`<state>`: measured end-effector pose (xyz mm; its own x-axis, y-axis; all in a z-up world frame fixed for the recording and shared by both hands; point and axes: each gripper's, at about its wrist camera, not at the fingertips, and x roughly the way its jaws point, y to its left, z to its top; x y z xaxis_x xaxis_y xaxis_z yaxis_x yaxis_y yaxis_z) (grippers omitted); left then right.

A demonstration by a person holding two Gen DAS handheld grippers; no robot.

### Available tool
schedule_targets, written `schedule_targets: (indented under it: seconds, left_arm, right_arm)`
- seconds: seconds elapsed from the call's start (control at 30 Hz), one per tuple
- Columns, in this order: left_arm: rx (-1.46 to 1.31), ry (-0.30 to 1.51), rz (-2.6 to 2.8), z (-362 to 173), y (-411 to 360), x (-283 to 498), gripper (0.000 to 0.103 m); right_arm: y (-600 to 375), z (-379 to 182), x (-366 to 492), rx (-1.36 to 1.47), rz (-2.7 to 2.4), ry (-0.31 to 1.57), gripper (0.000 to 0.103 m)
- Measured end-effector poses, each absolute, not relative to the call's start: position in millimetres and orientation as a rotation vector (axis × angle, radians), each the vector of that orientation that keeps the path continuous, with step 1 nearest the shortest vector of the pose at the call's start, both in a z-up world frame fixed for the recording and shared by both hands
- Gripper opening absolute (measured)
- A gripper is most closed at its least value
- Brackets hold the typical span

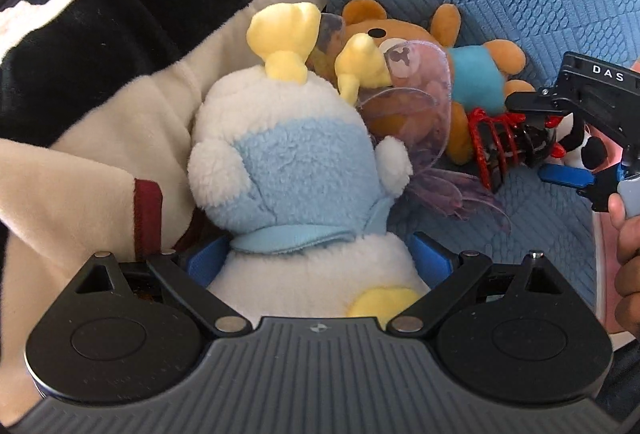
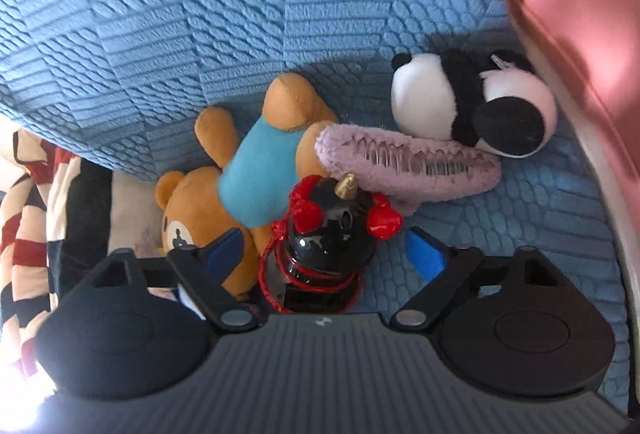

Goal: Organize objects
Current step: 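Reach the left tool to the white duck plush while the right tool reaches the red-black figure, then close the left tool on the duck plush while the right tool grips the red-black figure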

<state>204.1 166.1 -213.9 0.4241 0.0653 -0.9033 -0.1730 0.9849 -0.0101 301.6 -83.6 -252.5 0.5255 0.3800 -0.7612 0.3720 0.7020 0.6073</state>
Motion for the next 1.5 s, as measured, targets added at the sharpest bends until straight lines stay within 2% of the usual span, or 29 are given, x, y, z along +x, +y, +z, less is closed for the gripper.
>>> schedule_targets:
  seconds: [0.2, 0.27, 0.3, 0.5, 0.93, 1.2, 1.5]
  left_arm:
    - [-0.029, 1.114, 0.181, -227.7, 155.7, 211.1, 0.098]
    - [-0.007, 1.108, 0.205, -230.8, 151.7, 212.5, 0.098]
    - [-0.007, 1.108, 0.215, -230.9, 151.1, 213.4, 0.098]
    - [-0.006, 1.097, 0.228, -225.8, 152.6, 207.3, 0.093]
    - [-0.128, 1.091, 0.188, -189.7, 150.7, 176.4, 0.078]
    - [-0.291, 1.095, 0.126, -172.4, 141.2, 151.0, 0.076]
    - [-0.376, 1.130, 0.037, -171.6, 119.9, 131.9, 0.076]
  right_arm:
    - [-85.1, -260.9, 309.9, 0.849, 0.007, 1.063, 0.075]
    - [-87.3, -261.4, 310.3, 0.849, -0.003, 1.070, 0.064]
    - [-88.6, -261.3, 310.0, 0.847, -0.009, 1.075, 0.063]
    - [-91.8, -252.7, 302.1, 0.792, 0.023, 1.105, 0.063]
    - [-83.1, -201.8, 255.9, 0.454, 0.099, 1.041, 0.063]
    - [-82.2, -170.2, 214.4, 0.273, 0.138, 0.995, 0.063]
    - [-75.6, -170.6, 173.5, 0.108, 0.139, 0.999, 0.063]
